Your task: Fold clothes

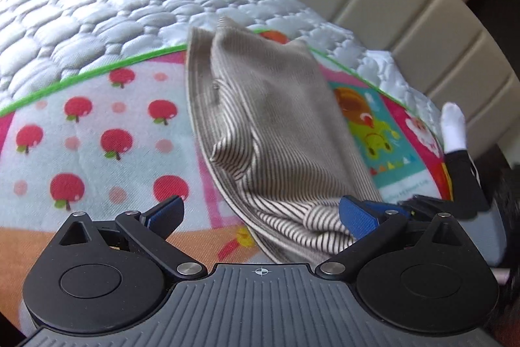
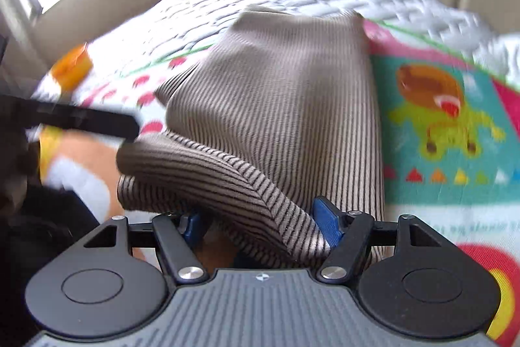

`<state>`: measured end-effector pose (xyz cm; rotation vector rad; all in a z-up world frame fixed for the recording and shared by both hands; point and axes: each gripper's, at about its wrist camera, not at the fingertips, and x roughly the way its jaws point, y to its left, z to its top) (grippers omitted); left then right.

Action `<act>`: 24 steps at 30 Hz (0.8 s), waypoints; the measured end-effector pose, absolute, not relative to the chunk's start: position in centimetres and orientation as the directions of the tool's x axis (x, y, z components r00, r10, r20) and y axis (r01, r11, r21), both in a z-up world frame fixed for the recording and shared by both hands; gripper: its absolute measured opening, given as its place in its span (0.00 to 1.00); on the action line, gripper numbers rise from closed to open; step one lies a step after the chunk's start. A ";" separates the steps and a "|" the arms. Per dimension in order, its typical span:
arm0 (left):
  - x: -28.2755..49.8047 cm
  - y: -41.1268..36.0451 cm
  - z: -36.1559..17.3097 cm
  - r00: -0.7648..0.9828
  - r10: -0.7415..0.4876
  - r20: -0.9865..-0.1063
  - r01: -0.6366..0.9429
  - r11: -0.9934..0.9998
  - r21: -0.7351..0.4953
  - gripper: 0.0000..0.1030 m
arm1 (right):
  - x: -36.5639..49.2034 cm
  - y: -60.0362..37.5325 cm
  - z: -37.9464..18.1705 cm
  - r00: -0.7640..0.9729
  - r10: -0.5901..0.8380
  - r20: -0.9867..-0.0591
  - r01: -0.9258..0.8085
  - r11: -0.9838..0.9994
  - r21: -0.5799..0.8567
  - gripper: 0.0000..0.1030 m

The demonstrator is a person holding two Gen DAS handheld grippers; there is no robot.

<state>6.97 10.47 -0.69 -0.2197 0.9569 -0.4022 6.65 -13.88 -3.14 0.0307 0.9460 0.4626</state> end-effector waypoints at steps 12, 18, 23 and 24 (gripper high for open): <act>4.8 4.8 -2.4 0.514 -0.232 -0.826 0.463 0.885 0.040 1.00 | 4.6 -12.4 -2.3 0.529 0.322 -0.785 -0.459 0.887 0.054 0.69; 4.6 5.5 -1.6 0.484 -0.352 -0.801 0.502 0.862 -0.075 1.00 | 5.1 -13.7 -2.0 0.539 0.300 -0.787 -0.397 0.914 0.077 0.70; 4.2 4.3 -2.3 0.460 -0.340 -0.820 0.545 0.837 -0.042 1.00 | 7.5 -17.3 -2.8 0.487 0.424 -0.763 -0.209 0.905 0.370 0.70; 4.2 3.9 -2.6 0.462 -0.318 -0.828 0.547 0.837 -0.016 1.00 | 7.6 -17.4 -2.8 0.486 0.428 -0.762 -0.209 0.903 0.375 0.70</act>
